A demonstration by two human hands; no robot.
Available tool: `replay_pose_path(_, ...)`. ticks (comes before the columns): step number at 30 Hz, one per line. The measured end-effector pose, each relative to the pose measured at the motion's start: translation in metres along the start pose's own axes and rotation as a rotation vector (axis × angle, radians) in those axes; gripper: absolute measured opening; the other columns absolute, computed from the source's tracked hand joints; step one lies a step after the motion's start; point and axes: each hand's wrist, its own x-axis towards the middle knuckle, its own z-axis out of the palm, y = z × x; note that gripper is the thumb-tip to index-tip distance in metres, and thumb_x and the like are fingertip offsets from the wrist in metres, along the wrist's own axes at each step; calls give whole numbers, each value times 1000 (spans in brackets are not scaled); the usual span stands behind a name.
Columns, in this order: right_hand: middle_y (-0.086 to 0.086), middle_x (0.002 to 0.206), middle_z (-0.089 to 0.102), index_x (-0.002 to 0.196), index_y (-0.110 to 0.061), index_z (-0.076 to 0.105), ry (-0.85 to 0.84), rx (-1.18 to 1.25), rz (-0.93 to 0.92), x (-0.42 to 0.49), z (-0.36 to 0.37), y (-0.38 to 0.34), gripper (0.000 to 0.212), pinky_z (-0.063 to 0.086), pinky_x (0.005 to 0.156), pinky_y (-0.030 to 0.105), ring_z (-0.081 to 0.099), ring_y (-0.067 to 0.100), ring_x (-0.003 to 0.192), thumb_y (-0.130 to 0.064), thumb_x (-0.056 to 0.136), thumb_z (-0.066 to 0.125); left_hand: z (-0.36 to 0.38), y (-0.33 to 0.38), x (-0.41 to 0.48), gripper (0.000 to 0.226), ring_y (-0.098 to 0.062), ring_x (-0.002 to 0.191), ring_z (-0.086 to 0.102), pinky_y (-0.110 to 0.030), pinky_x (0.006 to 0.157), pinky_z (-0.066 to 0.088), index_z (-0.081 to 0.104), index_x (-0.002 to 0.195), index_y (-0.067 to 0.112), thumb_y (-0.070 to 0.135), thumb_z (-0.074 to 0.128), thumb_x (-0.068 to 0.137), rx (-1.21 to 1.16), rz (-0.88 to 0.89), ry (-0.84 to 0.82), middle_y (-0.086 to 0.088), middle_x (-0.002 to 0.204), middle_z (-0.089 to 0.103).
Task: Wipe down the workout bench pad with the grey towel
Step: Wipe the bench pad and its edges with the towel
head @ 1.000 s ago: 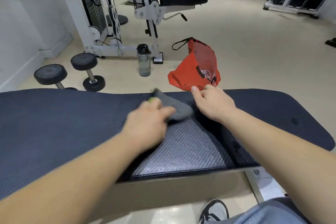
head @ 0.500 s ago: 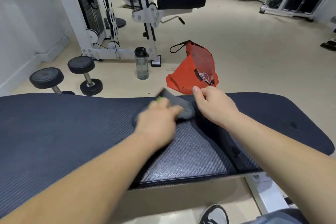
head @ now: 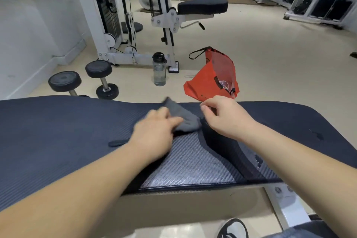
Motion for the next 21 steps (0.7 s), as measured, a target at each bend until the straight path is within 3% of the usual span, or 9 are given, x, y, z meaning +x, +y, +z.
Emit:
replay_pose_path(3, -3, 115, 64, 129, -21, 70, -40, 8, -69, -7, 2, -17, 33, 51, 98, 41, 60, 19, 112, -25, 101, 52, -1, -11, -5, 47, -34, 125, 44, -42, 98, 47, 52, 138, 42, 23, 50, 95, -24, -191, -17, -4, 127, 46)
replay_pose_path(5, -4, 116, 63, 129, -22, 70, -92, 15, -132, -11, 1, -31, 38, 51, 99, 38, 60, 18, 114, -18, 96, 53, 1, -2, -16, 47, -30, 131, 43, -38, 108, 41, 55, 138, 43, 30, 56, 93, -152, -64, -78, 0, 129, 49)
replay_pose_path(8, -8, 111, 64, 113, -33, 72, -286, -166, -109, -20, -9, -54, 34, 54, 93, 39, 61, 20, 113, -21, 89, 51, -10, 4, -37, 57, -5, 128, 49, -25, 114, 36, 60, 139, 37, 44, 72, 84, -536, 161, -290, 16, 133, 57)
replay_pose_path(9, -9, 108, 62, 112, -34, 71, -341, -226, -108, -25, -12, -60, 33, 54, 91, 38, 61, 21, 113, -25, 88, 51, -17, -1, -40, 53, 1, 125, 53, -21, 112, 37, 65, 135, 33, 37, 74, 84, -648, 183, -312, 18, 133, 60)
replay_pose_path(11, -11, 104, 51, 123, -35, 64, -394, -236, -197, -38, -12, -75, 39, 52, 90, 36, 57, 19, 114, -37, 86, 52, -25, -19, -47, 38, 2, 111, 62, -18, 100, 46, 74, 120, 26, 11, 71, 86, -778, 147, -202, 15, 124, 66)
replay_pose_path(14, -6, 114, 45, 136, -30, 50, -526, -372, -374, -56, 1, -93, 69, 48, 94, 39, 47, 19, 114, -73, 82, 53, -27, -46, -57, 38, 5, 83, 61, -18, 75, 47, 79, 97, 28, 1, 56, 82, -645, 34, 12, 17, 113, 65)
replay_pose_path(16, 0, 121, 44, 136, -25, 48, -570, -517, -453, -56, 13, -93, 80, 44, 96, 41, 45, 22, 113, -81, 79, 57, -24, -58, -62, 40, 13, 82, 55, -11, 73, 40, 79, 96, 26, 1, 52, 80, -524, 33, 56, 18, 113, 63)
replay_pose_path(19, -3, 115, 48, 131, -31, 51, -476, -357, -461, -33, 25, -79, 54, 47, 97, 42, 50, 23, 113, -65, 90, 60, -15, -68, -68, 40, 12, 84, 53, -21, 78, 44, 78, 101, 26, 5, 50, 81, -461, 41, 46, 19, 118, 60)
replay_pose_path(21, -4, 110, 49, 130, -34, 53, -420, -259, -367, -10, 32, -62, 45, 46, 98, 42, 52, 24, 113, -61, 95, 57, -12, -71, -71, 41, 5, 90, 52, -27, 86, 50, 76, 105, 29, 11, 48, 81, -426, 44, 40, 22, 124, 57)
